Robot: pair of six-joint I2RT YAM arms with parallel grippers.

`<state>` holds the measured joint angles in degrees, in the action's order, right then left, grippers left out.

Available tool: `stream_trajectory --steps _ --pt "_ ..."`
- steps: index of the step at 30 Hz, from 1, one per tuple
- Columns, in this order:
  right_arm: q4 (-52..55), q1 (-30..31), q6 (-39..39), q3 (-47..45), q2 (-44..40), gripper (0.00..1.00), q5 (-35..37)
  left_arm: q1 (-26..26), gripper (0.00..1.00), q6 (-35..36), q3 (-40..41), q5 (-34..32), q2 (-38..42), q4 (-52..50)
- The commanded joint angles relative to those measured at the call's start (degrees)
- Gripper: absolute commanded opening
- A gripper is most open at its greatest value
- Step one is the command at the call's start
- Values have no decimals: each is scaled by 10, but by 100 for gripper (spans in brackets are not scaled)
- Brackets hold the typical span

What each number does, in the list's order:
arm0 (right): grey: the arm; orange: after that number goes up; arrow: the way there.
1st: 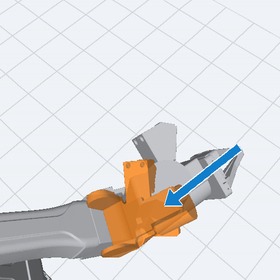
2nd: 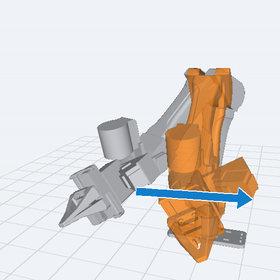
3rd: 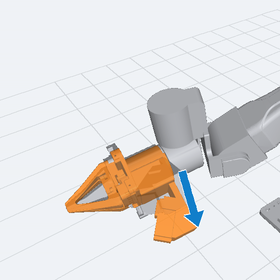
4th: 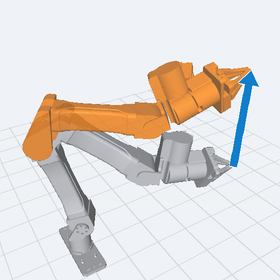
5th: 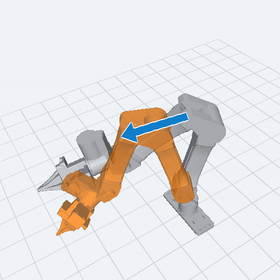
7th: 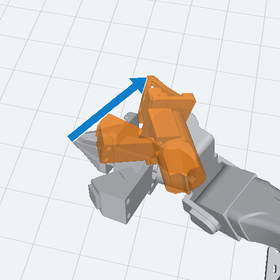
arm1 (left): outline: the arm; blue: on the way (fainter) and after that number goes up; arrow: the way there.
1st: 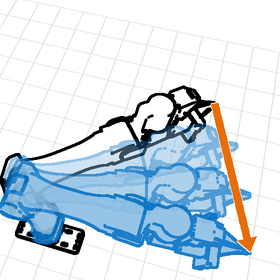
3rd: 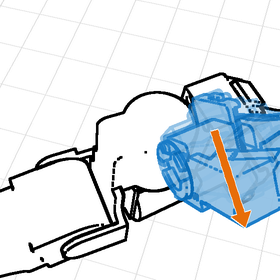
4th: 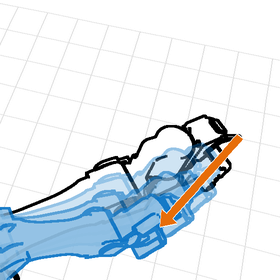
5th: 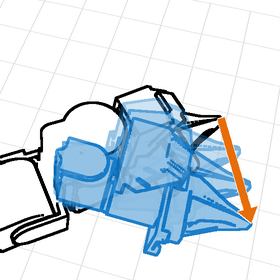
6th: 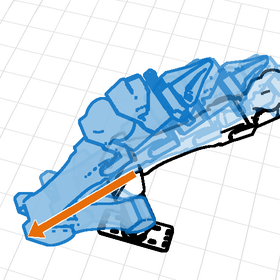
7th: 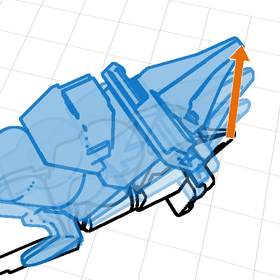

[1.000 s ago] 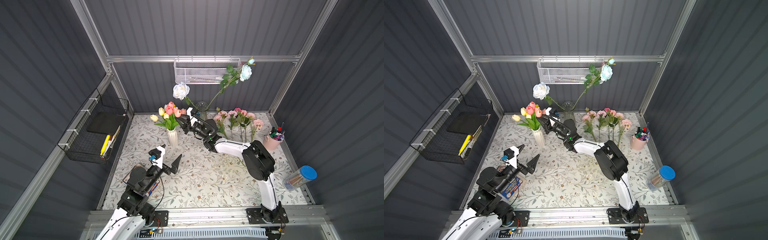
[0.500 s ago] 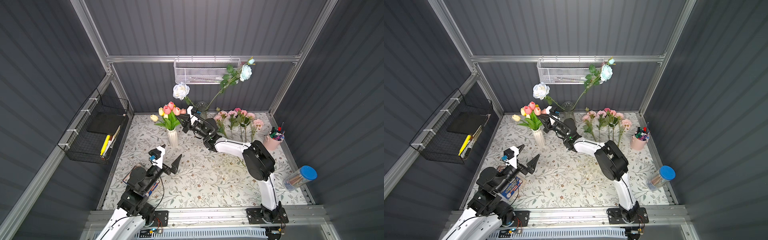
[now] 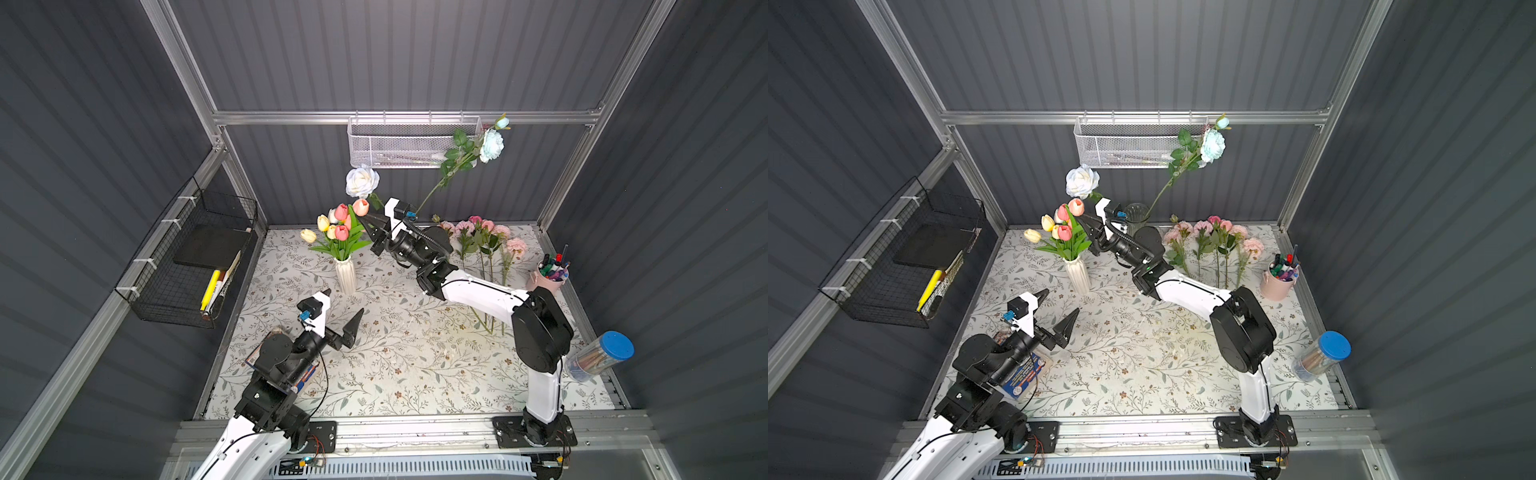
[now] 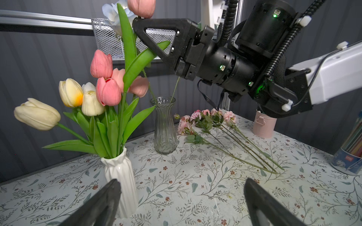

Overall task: Pick out pink flowers from the vase
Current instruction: Pick up the flower from the vase.

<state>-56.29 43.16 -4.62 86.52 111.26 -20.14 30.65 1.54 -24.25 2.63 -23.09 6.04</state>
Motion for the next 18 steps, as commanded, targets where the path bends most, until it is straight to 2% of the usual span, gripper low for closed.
stream_trajectory --steps 1,18 --pt "30 -2 22 -9 -24 3 -2 -1 99 9 3 5 8 5" --pt "247 -2 103 -7 -214 0 7 -1 99 10 1 4 12 2"
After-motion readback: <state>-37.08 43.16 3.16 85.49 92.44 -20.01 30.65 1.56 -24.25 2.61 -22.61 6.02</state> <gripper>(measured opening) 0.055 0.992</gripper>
